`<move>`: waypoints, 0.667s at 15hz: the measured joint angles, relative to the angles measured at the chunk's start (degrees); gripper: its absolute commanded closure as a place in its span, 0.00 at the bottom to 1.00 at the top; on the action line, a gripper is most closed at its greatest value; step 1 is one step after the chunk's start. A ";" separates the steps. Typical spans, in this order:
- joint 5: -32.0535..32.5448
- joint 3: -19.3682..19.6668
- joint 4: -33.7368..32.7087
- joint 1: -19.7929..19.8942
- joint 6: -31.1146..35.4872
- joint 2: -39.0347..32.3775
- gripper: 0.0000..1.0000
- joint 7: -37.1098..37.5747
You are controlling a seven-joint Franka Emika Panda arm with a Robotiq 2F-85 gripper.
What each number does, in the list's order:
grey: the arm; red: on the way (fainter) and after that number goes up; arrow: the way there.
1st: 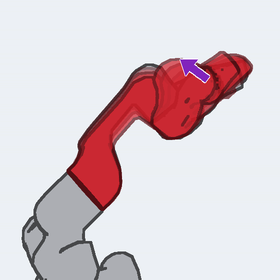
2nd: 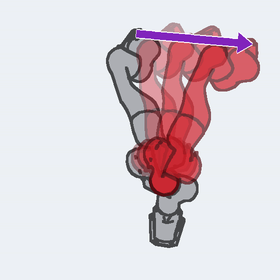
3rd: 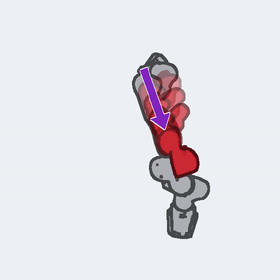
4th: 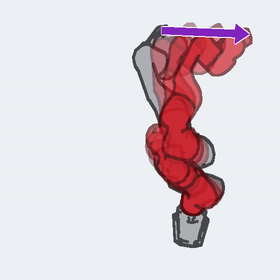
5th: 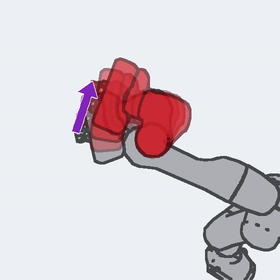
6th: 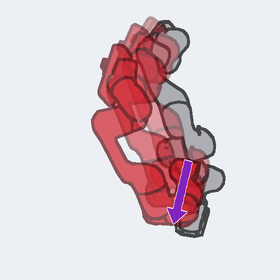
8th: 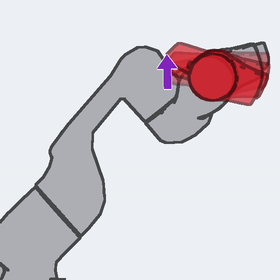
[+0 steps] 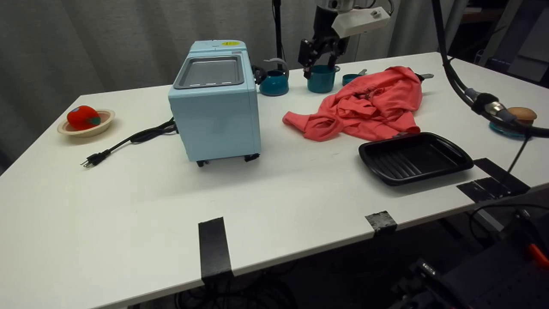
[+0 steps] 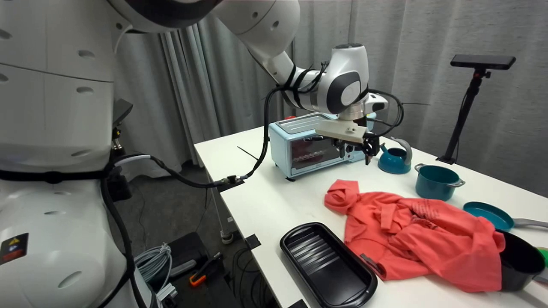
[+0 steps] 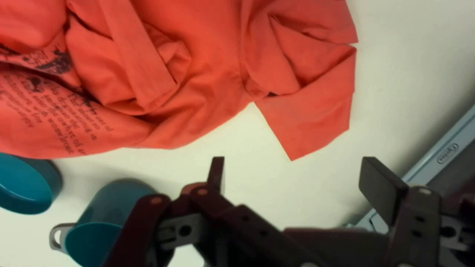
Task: Unfold the shirt
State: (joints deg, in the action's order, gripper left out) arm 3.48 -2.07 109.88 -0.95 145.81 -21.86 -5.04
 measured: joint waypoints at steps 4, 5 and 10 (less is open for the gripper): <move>0.28 2.66 -0.34 0.94 -2.84 -3.60 0.00 0.00; 0.28 3.07 -0.68 1.26 -3.21 -4.91 0.00 0.00; 1.02 5.24 -4.81 1.94 -4.60 -10.92 0.00 1.09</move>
State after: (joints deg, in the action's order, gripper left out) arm 4.51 3.17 105.07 1.00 141.21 -32.79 -3.95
